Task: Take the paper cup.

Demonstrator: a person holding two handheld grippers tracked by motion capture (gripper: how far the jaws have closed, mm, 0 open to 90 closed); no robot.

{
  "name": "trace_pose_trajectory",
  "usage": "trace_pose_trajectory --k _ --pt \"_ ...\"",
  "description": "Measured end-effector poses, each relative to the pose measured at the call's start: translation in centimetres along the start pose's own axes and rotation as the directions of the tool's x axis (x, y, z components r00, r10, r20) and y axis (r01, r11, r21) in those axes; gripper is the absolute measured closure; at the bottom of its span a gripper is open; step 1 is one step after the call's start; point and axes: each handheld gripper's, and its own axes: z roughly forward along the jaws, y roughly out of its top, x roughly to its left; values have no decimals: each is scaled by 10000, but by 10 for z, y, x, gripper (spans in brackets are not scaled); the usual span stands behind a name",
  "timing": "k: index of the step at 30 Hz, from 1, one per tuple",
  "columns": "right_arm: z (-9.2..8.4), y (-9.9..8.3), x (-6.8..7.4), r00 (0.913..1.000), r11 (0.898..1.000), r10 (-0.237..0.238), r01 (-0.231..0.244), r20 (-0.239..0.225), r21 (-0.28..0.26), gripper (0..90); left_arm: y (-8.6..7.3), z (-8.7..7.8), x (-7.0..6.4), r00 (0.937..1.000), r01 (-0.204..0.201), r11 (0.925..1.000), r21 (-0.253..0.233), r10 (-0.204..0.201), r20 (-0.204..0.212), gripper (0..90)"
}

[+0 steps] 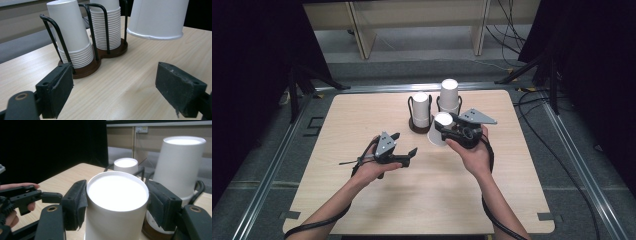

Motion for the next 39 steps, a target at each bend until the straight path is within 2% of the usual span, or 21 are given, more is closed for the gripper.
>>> trace_pose_trajectory --k 1,2,3,6,8,10,11,12,15,16,17,19,21,22,26,29,30,31,32,34,39 --pt "-5 -5 -3 9994 9994 347 -347 32 21 361 -1 -3 -2 10000 51 10000 -1 -51 8 144" --pt "-7 -6 -6 9995 9996 276 -277 163 52 361 -1 -3 -2 10000 51 10000 -1 -51 8 144" --pt "-9 -9 -7 9980 9980 623 -624 137 37 361 -2 -5 -2 10000 79 9999 -62 -79 25 144" --pt "-14 -15 -14 9950 9949 1003 -1003 9 66 361 -5 -8 -1 9998 206 9996 -201 -207 -35 144" --pt "-16 -17 -18 9921 9921 1253 -1253 -43 81 361 -5 -10 0 9998 164 9999 -31 -164 -99 145" --pt "-20 -23 -27 9813 9814 1920 -1921 -88 -39 362 -7 -12 0 9995 300 9995 -124 -302 -130 144" --pt "-20 -23 -27 9813 9814 1920 -1921 -88 -39 362 -7 -12 0 9995 300 9995 -124 -302 -130 145" --pt "-23 -26 -33 9732 9732 2297 -2298 -125 -96 362 -8 -14 1 9994 300 9995 -118 -302 -164 145" --pt "-26 -31 -42 9634 9631 2678 -2680 -112 -259 363 -9 -16 2 9993 314 9993 -179 -317 -178 145" --pt "-26 -31 -42 9634 9631 2678 -2680 -112 -259 363 -9 -17 2 9994 287 9995 -158 -291 -203 145" --pt "-27 -33 -45 9578 9574 2873 -2874 -79 -272 362 -11 -18 2 9993 317 9993 -207 -321 -209 145" --pt "-29 -36 -49 9601 9597 2795 -2793 43 -306 362 -11 -20 3 9992 317 9994 -160 -321 -236 145" --pt "-30 -37 -50 9556 9549 2948 -2944 24 -392 362 -12 -21 3 9986 468 9985 -281 -474 -235 145" --pt "-31 -38 -52 9591 9592 2823 -2818 193 -251 362 -12 -22 5 9990 375 9991 -209 -380 -233 145" --pt "-32 -41 -55 9530 9525 3028 -3024 68 -375 362 -12 -23 6 9982 530 9977 -413 -540 -246 145" --pt "-34 -45 -60 9424 9425 3337 -3331 218 -270 362 -13 -26 7 9978 533 9982 -259 -543 -392 146" --pt "-34 -46 -60 9388 9390 3437 -3432 237 -238 363 -13 -26 7 9978 569 9974 -437 -583 -319 145" --pt "-34 -47 -62 9399 9399 3408 -3400 228 -312 362 -12 -28 6 9975 579 9980 -268 -590 -397 145" --pt "-35 -48 -62 9344 9342 3560 -3553 164 -321 362 -13 -29 6 9976 564 9980 -280 -575 -386 145" --pt "-36 -49 -64 9343 9339 3561 -3551 191 -415 362 -14 -28 7 9973 626 9970 -456 -642 -353 145" --pt "-39 -51 -66 9239 9239 3817 -3804 284 -422 362 -15 -33 8 9964 675 9974 -269 -688 -494 146"
